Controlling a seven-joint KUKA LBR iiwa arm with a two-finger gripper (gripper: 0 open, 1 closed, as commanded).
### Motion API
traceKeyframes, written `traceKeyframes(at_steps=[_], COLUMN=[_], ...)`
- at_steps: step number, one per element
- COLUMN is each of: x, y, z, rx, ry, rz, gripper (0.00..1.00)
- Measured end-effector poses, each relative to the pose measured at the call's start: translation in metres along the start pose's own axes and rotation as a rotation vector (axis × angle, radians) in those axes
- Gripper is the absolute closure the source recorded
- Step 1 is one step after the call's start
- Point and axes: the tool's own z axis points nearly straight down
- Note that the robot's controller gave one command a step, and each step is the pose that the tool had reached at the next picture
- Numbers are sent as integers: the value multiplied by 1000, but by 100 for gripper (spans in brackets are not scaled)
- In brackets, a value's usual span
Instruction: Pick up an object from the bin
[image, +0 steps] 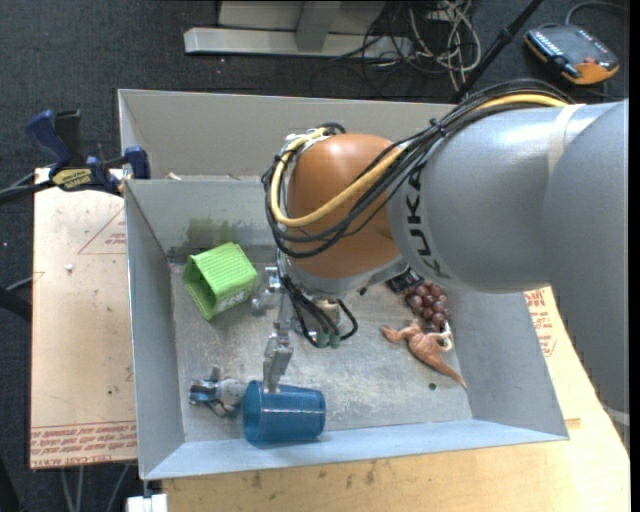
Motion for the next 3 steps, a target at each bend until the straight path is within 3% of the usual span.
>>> traceKeyframes(at_steps=[1, 2, 3], x=[-2, 21, 37], y=[-1, -17, -16], z=[-4, 48, 83], rx=[-1, -3, -5], ry=[-7, -11, -19], rz=[3, -39, -60], gripper=[0, 0, 100])
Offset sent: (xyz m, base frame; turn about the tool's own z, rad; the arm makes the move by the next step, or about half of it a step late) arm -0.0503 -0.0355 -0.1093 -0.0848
